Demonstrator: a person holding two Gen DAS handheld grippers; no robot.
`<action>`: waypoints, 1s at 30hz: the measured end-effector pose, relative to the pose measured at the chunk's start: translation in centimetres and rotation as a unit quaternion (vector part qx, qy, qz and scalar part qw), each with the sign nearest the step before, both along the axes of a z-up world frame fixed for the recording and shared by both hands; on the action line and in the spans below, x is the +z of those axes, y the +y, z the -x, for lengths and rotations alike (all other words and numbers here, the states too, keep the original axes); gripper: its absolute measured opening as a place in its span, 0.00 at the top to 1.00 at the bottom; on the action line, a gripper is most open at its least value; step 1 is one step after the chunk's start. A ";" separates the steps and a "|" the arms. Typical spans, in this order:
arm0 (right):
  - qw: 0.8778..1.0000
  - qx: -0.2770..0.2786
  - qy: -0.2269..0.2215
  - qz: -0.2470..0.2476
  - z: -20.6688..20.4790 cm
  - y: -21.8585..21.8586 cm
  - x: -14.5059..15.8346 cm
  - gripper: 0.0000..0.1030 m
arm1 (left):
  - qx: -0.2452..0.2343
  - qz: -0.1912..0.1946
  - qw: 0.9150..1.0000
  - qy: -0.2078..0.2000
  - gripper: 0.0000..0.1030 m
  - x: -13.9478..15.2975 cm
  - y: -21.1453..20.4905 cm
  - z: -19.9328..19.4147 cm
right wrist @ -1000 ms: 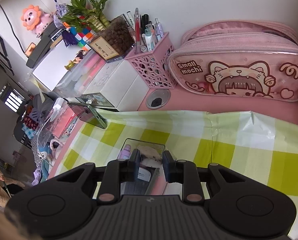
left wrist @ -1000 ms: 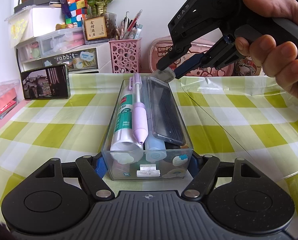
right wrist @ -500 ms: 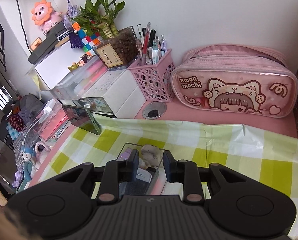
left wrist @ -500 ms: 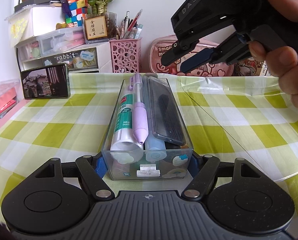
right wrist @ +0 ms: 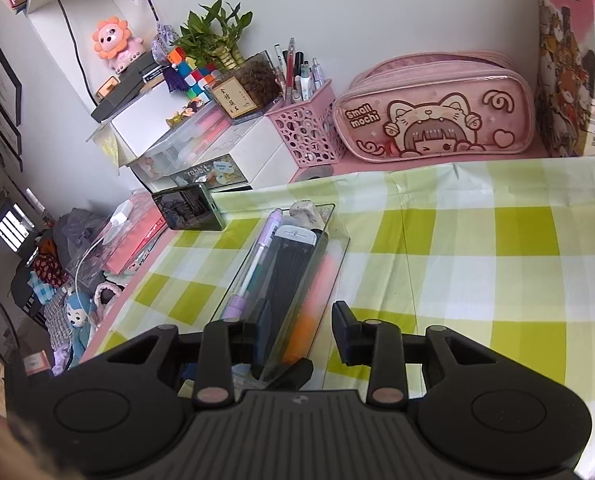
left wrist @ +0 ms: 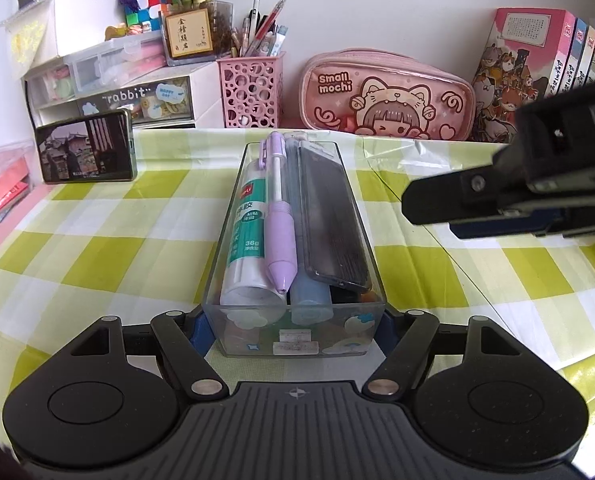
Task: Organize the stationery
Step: 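Lower the clear box onto the table with the left gripper and release it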
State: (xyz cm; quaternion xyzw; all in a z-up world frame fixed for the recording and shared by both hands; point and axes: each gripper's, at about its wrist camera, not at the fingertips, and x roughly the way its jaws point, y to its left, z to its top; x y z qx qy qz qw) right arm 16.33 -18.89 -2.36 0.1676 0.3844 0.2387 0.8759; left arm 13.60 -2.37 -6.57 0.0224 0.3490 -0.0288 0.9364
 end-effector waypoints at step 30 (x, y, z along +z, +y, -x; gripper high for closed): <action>0.993 -0.087 -0.080 0.011 9.0 0.5 -1.4 0.30 | 0.028 -0.039 0.998 -0.038 0.05 1.5 2.3 6.7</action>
